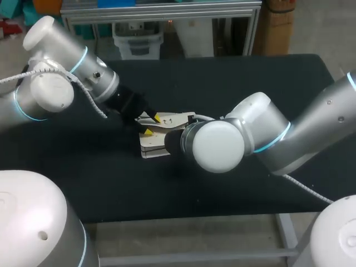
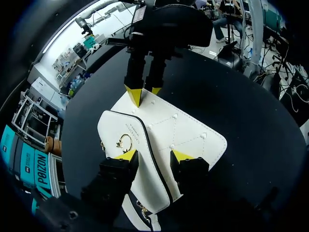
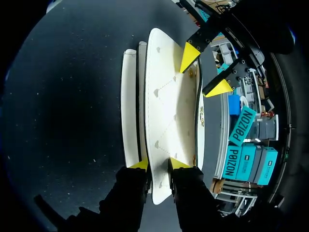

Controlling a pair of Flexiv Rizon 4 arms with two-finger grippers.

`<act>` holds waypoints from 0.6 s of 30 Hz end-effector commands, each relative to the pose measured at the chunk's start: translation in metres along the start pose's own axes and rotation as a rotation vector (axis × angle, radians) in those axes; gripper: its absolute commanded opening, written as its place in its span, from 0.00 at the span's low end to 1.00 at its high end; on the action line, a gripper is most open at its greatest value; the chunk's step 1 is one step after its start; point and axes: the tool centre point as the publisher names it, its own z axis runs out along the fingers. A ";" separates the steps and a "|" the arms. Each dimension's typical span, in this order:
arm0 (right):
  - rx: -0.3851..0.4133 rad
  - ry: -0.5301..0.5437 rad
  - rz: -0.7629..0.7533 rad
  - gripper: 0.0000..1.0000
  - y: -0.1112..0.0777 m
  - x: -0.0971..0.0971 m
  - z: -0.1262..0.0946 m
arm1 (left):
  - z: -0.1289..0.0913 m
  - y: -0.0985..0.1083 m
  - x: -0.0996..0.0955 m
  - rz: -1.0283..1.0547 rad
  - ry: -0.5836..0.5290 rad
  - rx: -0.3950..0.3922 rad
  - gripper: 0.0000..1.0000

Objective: Pick up the bag, open it, inspect its contents, close it, and place it on the opposite side

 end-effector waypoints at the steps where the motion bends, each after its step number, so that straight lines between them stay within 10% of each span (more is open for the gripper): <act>1: 0.006 -0.004 0.000 0.24 0.002 0.002 0.001 | -0.008 0.000 0.002 0.002 -0.043 0.030 0.44; 18: 0.011 -0.007 0.000 0.24 0.000 0.000 -0.002 | -0.029 -0.001 -0.001 0.087 -0.041 0.219 0.45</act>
